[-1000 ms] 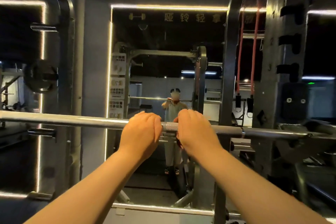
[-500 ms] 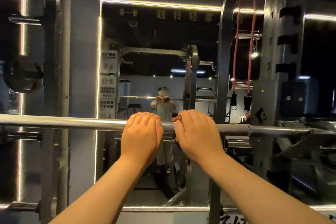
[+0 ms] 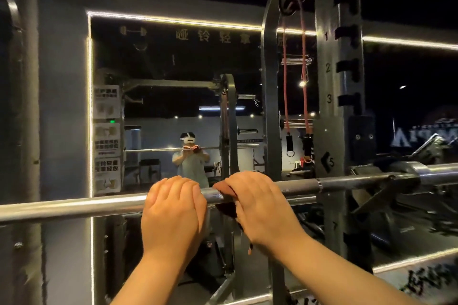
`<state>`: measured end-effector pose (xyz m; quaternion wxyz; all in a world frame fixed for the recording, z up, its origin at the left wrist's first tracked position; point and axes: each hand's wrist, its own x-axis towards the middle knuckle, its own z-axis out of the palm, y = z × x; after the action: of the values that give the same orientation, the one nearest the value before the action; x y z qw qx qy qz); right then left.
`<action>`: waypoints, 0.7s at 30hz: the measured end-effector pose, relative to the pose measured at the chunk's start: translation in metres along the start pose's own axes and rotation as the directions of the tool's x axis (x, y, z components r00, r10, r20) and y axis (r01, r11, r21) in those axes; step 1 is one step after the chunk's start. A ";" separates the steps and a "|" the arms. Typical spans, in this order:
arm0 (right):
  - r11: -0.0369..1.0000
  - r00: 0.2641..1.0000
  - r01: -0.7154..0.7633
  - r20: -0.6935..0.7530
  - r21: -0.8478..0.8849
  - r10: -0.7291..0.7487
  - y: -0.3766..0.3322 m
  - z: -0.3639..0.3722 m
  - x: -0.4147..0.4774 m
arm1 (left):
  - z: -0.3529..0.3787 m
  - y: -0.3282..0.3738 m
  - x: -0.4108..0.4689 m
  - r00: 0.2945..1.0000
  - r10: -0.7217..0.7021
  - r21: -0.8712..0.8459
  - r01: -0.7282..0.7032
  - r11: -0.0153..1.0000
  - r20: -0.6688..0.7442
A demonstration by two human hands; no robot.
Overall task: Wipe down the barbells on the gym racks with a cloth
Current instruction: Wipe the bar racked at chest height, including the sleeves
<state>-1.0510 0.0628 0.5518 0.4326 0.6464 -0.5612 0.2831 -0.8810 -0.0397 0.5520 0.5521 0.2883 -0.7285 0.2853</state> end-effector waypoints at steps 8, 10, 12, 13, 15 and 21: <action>0.936 0.935 -0.337 -0.077 0.103 0.346 -0.005 0.000 -0.009 | -0.005 0.008 -0.001 0.994 -0.043 0.018 0.041 0.999 0.099; 0.943 0.942 -0.319 -0.078 0.100 0.327 -0.009 0.003 -0.006 | -0.009 0.008 -0.001 0.987 -0.048 0.025 0.045 0.999 0.156; 0.974 0.976 -0.211 -0.031 0.084 0.214 0.006 -0.008 -0.010 | -0.014 0.008 0.002 0.980 -0.054 0.023 0.051 0.998 0.191; 0.984 0.987 -0.158 0.008 0.086 0.157 0.017 -0.017 -0.013 | -0.016 0.008 0.004 0.978 -0.058 0.011 0.057 0.998 0.201; 0.985 0.988 -0.135 0.086 0.104 0.126 0.037 -0.039 -0.020 | -0.021 0.009 0.006 0.975 -0.053 0.010 0.053 0.999 0.214; 0.905 0.907 -0.419 0.072 0.072 0.414 0.104 -0.070 -0.055 | -0.028 0.019 0.008 0.949 -0.105 0.069 0.089 0.994 0.297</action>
<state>-1.1554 0.1513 0.5627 0.3185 0.5372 -0.6853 0.3746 -0.8794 -0.0073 0.5645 0.4405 0.3785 -0.7807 0.2306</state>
